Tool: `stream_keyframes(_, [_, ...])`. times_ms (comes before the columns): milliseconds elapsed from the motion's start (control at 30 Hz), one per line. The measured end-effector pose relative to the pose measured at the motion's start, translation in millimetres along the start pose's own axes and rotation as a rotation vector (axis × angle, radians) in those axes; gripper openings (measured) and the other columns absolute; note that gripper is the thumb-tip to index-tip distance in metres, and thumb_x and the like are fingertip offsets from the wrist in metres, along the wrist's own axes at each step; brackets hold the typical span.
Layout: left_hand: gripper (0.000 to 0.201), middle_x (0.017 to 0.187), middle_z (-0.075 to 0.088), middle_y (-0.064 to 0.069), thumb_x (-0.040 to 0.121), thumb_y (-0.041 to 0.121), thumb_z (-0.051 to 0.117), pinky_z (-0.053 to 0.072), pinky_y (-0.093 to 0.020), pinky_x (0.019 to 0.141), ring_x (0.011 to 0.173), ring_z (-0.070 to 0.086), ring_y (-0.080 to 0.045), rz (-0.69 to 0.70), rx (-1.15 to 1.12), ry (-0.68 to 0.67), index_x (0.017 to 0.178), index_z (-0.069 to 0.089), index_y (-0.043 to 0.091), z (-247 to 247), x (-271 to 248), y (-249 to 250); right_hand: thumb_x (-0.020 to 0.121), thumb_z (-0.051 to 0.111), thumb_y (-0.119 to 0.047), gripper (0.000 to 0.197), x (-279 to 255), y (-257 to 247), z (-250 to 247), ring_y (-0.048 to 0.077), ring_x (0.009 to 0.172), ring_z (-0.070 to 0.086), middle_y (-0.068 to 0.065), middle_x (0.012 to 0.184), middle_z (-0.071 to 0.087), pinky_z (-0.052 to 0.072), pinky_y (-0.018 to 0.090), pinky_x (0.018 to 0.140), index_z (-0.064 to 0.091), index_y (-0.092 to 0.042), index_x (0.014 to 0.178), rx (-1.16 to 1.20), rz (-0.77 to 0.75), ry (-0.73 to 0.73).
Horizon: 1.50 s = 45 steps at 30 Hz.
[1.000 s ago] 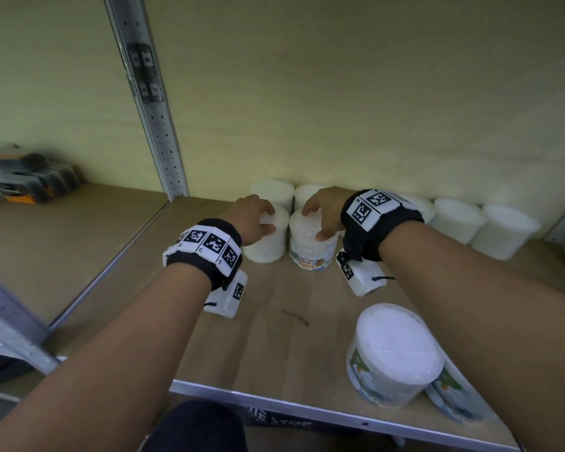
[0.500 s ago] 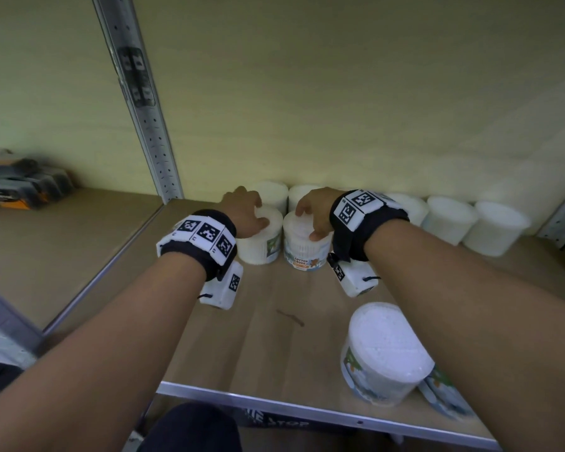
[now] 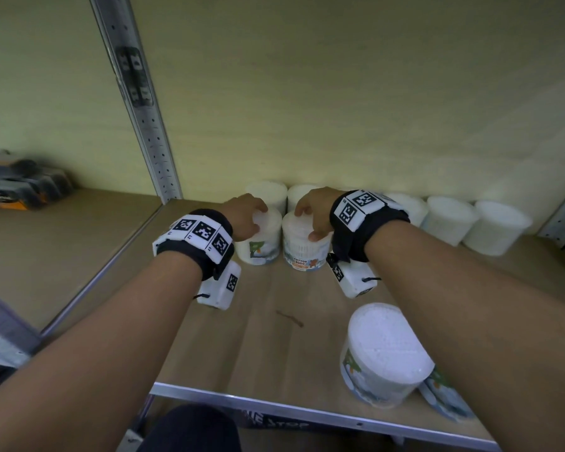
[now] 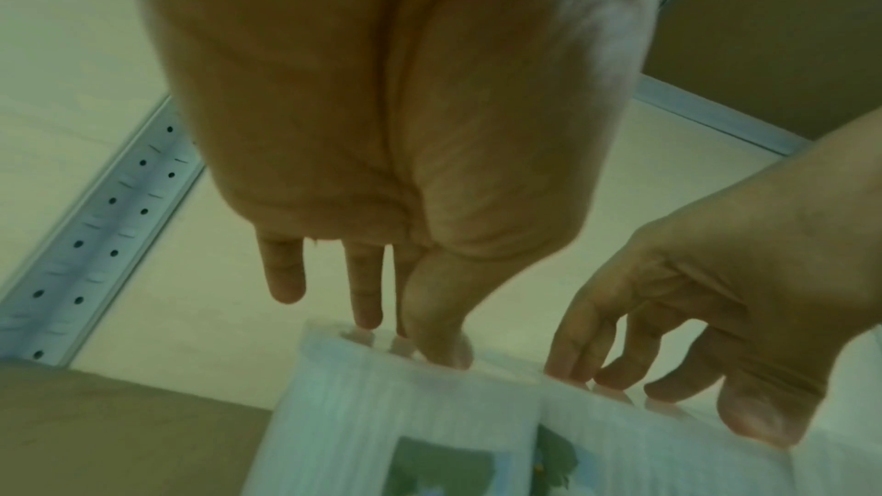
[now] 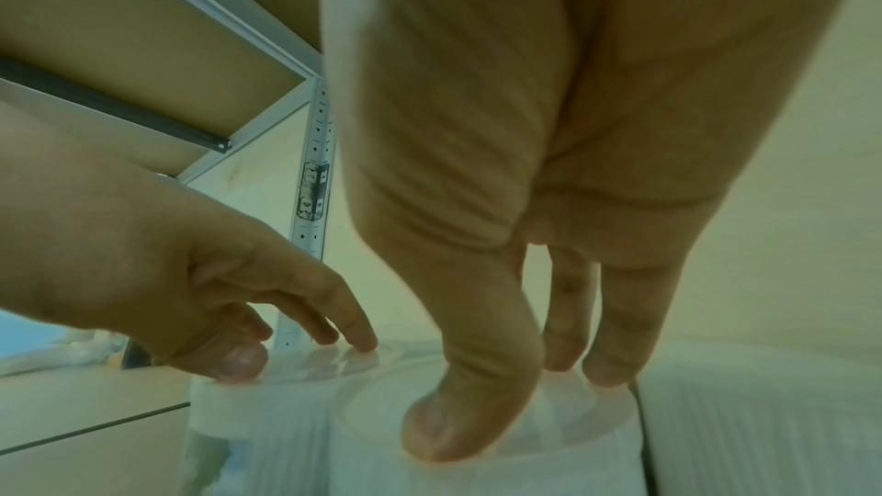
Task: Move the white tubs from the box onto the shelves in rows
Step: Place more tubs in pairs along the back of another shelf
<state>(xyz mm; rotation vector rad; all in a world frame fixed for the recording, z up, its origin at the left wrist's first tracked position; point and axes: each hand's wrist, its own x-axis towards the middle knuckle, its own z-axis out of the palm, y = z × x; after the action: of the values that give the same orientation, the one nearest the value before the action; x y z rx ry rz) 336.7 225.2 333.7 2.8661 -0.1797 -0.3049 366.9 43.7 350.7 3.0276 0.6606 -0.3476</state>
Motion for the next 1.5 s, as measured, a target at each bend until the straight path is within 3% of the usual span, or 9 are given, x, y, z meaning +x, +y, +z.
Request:
stream_keyframes(100, [0.059, 0.155, 0.026, -0.006, 0.092, -0.005, 0.042, 0.032, -0.031, 0.108, 0.141, 0.03, -0.025, 0.027, -0.023, -0.031, 0.145, 0.032, 0.019, -4, -1, 3, 0.077, 0.076, -0.024, 0.064, 1, 0, 1, 0.023, 0.124, 0.053, 0.003, 0.139, 0.052, 0.041, 0.028, 0.097, 0.05, -0.019, 0.136, 0.01, 0.005, 0.005])
stream_keyframes(167, [0.06, 0.154, 0.026, -0.007, 0.091, -0.007, 0.04, 0.032, -0.031, 0.107, 0.141, 0.03, -0.025, 0.031, -0.057, -0.019, 0.145, 0.033, 0.018, -4, -2, 5, 0.076, 0.077, -0.024, 0.063, 2, 0, 2, 0.023, 0.122, 0.054, 0.003, 0.137, 0.053, 0.042, 0.027, 0.095, 0.051, -0.02, 0.134, 0.014, 0.005, 0.008])
stream_keyframes(400, [0.051, 0.134, 0.042, -0.014, 0.091, 0.038, 0.055, 0.038, -0.04, 0.103, 0.125, 0.04, -0.032, -0.052, -0.061, 0.297, 0.134, 0.045, 0.011, 11, 3, 7, 0.078, 0.076, -0.021, 0.063, 3, 4, 2, 0.022, 0.124, 0.053, 0.003, 0.14, 0.052, 0.04, 0.025, 0.095, 0.051, -0.019, 0.135, 0.039, 0.002, 0.003])
stream_keyframes(667, [0.053, 0.135, 0.041, -0.013, 0.091, 0.042, 0.055, 0.037, -0.039, 0.101, 0.126, 0.039, -0.031, -0.062, 0.034, 0.212, 0.134, 0.046, 0.013, 15, 7, 9, 0.078, 0.076, -0.02, 0.063, 1, 4, 2, 0.022, 0.123, 0.054, 0.003, 0.139, 0.052, 0.04, 0.024, 0.093, 0.051, -0.018, 0.135, 0.056, -0.006, 0.006])
stream_keyframes(800, [0.051, 0.145, 0.036, -0.009, 0.093, 0.03, 0.056, 0.034, -0.037, 0.108, 0.133, 0.036, -0.028, -0.019, 0.008, 0.107, 0.139, 0.041, 0.016, 8, 6, 7, 0.076, 0.077, -0.022, 0.063, 2, 4, 3, 0.022, 0.123, 0.054, 0.003, 0.139, 0.052, 0.041, 0.025, 0.094, 0.052, -0.019, 0.134, 0.055, -0.005, 0.014])
stream_keyframes(900, [0.05, 0.15, 0.033, -0.006, 0.094, 0.015, 0.054, 0.031, -0.03, 0.107, 0.137, 0.035, -0.024, 0.04, -0.025, 0.052, 0.142, 0.039, 0.016, 3, 4, 4, 0.077, 0.077, -0.023, 0.064, 1, 4, 2, 0.022, 0.125, 0.052, 0.004, 0.14, 0.051, 0.04, 0.026, 0.097, 0.05, -0.018, 0.135, 0.05, -0.011, 0.004])
stream_keyframes(1000, [0.054, 0.151, 0.032, -0.006, 0.092, 0.003, 0.05, 0.033, -0.03, 0.105, 0.138, 0.033, -0.024, 0.073, -0.048, 0.025, 0.142, 0.037, 0.019, -2, 2, 1, 0.079, 0.076, -0.023, 0.064, 2, 4, 1, 0.023, 0.126, 0.051, 0.004, 0.142, 0.049, 0.039, 0.027, 0.099, 0.049, -0.017, 0.137, 0.041, -0.009, -0.006])
stream_keyframes(1200, [0.049, 0.137, 0.04, -0.012, 0.091, 0.036, 0.057, 0.036, -0.039, 0.104, 0.128, 0.038, -0.031, -0.014, -0.017, 0.175, 0.134, 0.046, 0.017, 7, 3, 0, 0.079, 0.075, -0.021, 0.065, 3, 3, 0, 0.022, 0.127, 0.05, 0.004, 0.143, 0.047, 0.04, 0.026, 0.099, 0.048, -0.017, 0.138, 0.045, 0.0, -0.016])
stream_keyframes(1500, [0.049, 0.139, 0.042, -0.01, 0.09, 0.036, 0.06, 0.034, -0.034, 0.104, 0.128, 0.042, -0.027, -0.007, -0.032, 0.14, 0.134, 0.048, 0.016, 7, 2, -1, 0.078, 0.076, -0.022, 0.065, 5, 3, 3, 0.023, 0.125, 0.052, 0.004, 0.141, 0.049, 0.041, 0.027, 0.097, 0.049, -0.018, 0.137, 0.034, 0.004, -0.012])
